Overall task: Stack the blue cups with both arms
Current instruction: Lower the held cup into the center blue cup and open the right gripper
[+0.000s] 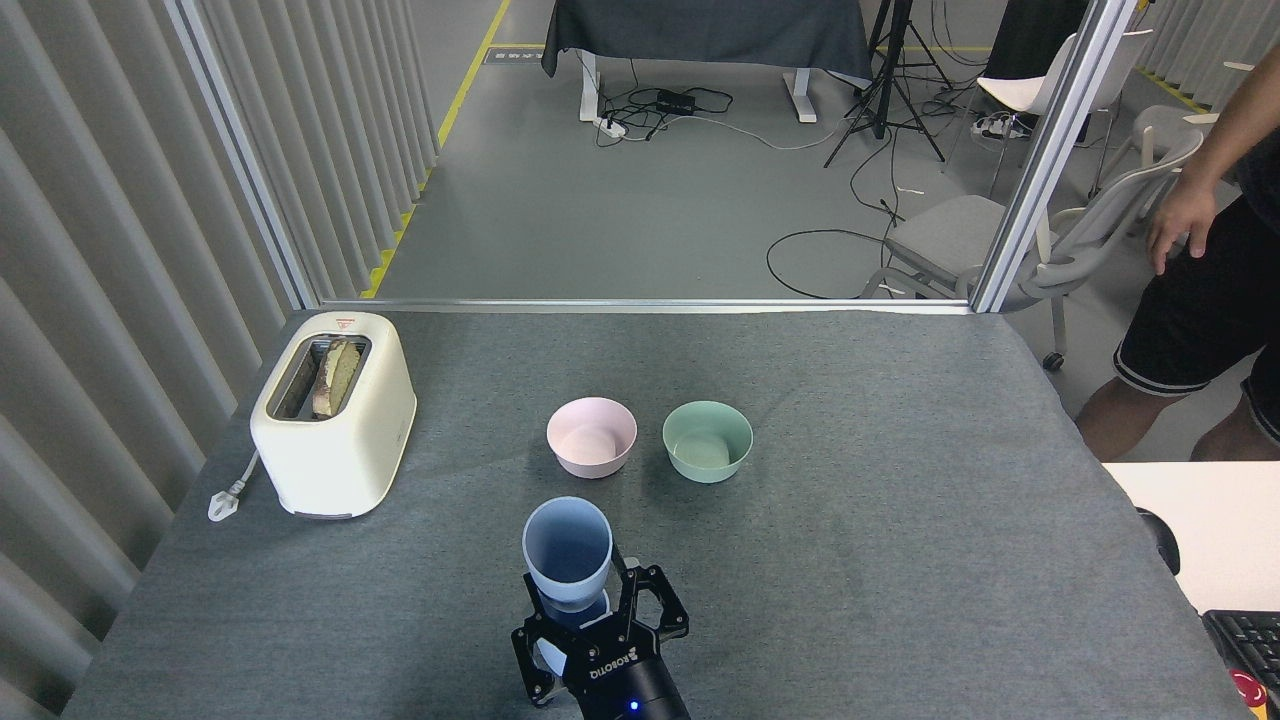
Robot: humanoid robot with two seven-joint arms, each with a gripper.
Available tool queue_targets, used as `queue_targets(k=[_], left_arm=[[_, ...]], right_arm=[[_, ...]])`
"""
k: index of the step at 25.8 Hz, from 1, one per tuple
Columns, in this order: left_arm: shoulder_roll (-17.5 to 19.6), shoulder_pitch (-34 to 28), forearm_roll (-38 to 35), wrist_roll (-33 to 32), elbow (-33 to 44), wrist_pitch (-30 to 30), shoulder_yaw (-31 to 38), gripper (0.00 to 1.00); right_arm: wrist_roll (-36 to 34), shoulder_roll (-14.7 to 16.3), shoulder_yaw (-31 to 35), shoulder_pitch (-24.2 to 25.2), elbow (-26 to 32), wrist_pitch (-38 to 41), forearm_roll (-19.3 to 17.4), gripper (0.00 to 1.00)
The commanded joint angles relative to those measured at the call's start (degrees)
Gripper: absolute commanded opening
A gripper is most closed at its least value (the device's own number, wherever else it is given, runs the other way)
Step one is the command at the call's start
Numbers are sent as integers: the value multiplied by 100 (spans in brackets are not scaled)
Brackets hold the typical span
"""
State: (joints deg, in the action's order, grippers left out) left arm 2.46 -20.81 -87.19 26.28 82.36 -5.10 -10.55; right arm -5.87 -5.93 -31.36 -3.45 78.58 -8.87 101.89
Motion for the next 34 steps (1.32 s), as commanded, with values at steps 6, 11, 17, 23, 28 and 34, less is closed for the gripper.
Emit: queue_targets(k=[6,11,17,23,28,34], left_arm=[[0,7,0,0,-1,0,0,100],[-9,16,0,0,-1,0,0,100],[-9,16,0,0,-1,0,0,100],[-9,16,0,0,-1,0,0,100],[-9,16,0,0,-1,0,9,100],[-9,16,0,0,-9,0,0,100]], right_arm=[[-11,4,-28,29,-44,-1,7,63],[-11,4,-1,20,-97,-1,-2,64],[-11,4,43,29,-106,-1,-29,66],[-20,4,25,29,-220,8,-37,72],[-20,4,-10,29,-264,8,-37,72],[-46,4,25,29,-361,-1,-46,72]])
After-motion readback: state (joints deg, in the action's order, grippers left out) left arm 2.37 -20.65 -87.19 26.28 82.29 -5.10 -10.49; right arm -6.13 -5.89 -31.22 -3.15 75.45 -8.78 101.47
